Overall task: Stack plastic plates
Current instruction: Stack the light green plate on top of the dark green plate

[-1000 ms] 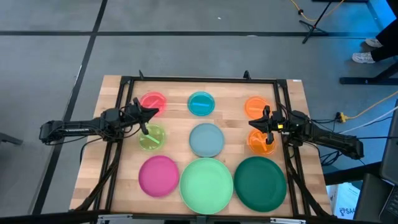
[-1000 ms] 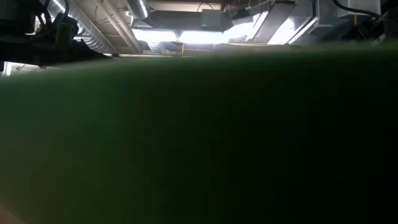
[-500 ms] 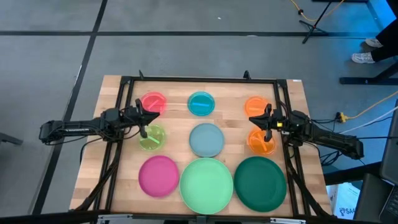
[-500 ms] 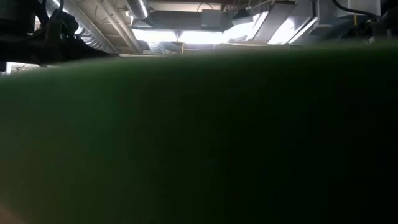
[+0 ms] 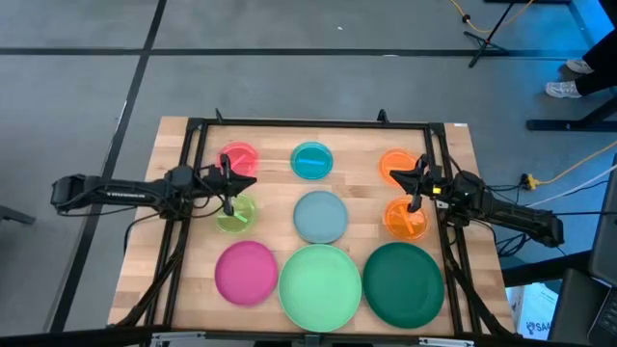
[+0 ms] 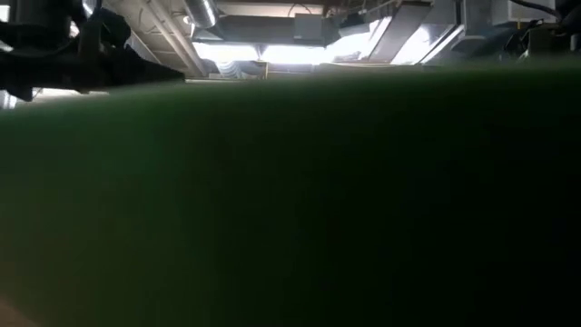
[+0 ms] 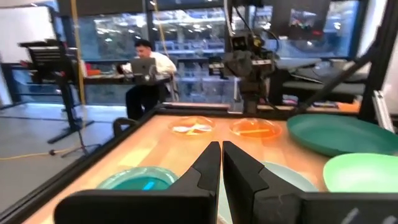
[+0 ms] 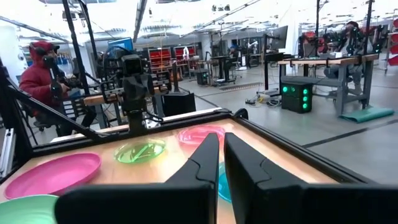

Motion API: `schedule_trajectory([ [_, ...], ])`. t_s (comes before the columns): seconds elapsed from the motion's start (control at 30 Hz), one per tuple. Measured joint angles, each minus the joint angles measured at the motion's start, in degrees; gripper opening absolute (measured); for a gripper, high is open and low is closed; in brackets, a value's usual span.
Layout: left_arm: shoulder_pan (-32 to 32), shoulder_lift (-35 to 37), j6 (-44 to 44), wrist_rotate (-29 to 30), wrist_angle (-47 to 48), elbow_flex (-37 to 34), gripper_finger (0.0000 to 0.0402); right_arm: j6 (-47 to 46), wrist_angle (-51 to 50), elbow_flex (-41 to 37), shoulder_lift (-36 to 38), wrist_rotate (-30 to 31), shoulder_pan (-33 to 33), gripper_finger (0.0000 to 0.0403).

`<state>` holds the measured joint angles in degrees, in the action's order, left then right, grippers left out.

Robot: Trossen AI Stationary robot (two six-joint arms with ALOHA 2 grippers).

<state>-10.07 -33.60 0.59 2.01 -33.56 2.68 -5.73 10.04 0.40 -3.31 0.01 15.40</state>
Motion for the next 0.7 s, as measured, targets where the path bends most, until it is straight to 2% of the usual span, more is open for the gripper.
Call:
schedule_trajectory([
  [0.37,1.0,-16.1,0.1,-3.2,-0.5,7.8,0.0011,0.2,0.0,0.0,0.0,1.4,0.0,0.0021],
  [0.7,5.4,-26.2,1.6,-3.2,-1.0,12.0,0.0011,0.1,0.6,0.0,0.0,1.4,0.0,0.0021],
])
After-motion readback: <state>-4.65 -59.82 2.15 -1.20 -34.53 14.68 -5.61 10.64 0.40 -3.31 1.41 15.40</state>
